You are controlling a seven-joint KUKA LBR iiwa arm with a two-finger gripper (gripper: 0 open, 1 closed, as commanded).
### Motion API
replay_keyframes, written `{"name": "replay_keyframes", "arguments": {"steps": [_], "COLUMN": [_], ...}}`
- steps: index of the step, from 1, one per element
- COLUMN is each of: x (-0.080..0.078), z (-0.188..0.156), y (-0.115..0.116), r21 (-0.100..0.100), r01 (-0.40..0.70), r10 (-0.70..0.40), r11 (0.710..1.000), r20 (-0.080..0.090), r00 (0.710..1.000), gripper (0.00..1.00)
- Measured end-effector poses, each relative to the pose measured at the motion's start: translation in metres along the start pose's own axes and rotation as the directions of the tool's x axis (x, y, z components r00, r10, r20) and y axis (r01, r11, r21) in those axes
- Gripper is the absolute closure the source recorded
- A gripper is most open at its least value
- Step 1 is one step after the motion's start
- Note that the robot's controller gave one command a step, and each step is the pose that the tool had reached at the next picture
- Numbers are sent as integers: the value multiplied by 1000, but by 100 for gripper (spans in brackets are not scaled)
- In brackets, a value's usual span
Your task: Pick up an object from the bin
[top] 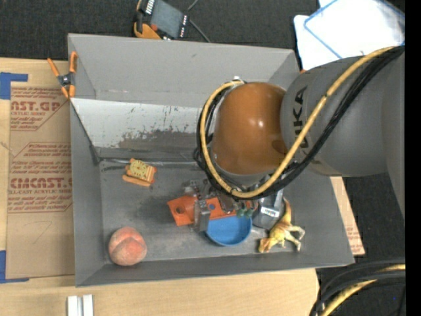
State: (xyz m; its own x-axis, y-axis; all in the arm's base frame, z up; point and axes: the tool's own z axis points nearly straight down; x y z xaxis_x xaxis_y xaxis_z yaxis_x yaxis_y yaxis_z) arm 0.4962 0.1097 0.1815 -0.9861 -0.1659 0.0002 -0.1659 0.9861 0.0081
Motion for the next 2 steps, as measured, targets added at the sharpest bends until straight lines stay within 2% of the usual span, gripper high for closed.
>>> {"name": "replay_keyframes", "arguments": {"steps": [1, 2], "x": [-4, -18], "z": [81, 6], "y": [22, 13], "r21": [-1, -1], "r01": [-67, -64], "r10": [67, 64], "r11": [998, 998], "r20": [-1, 1], "r00": [998, 998], "gripper": [100, 100]}}
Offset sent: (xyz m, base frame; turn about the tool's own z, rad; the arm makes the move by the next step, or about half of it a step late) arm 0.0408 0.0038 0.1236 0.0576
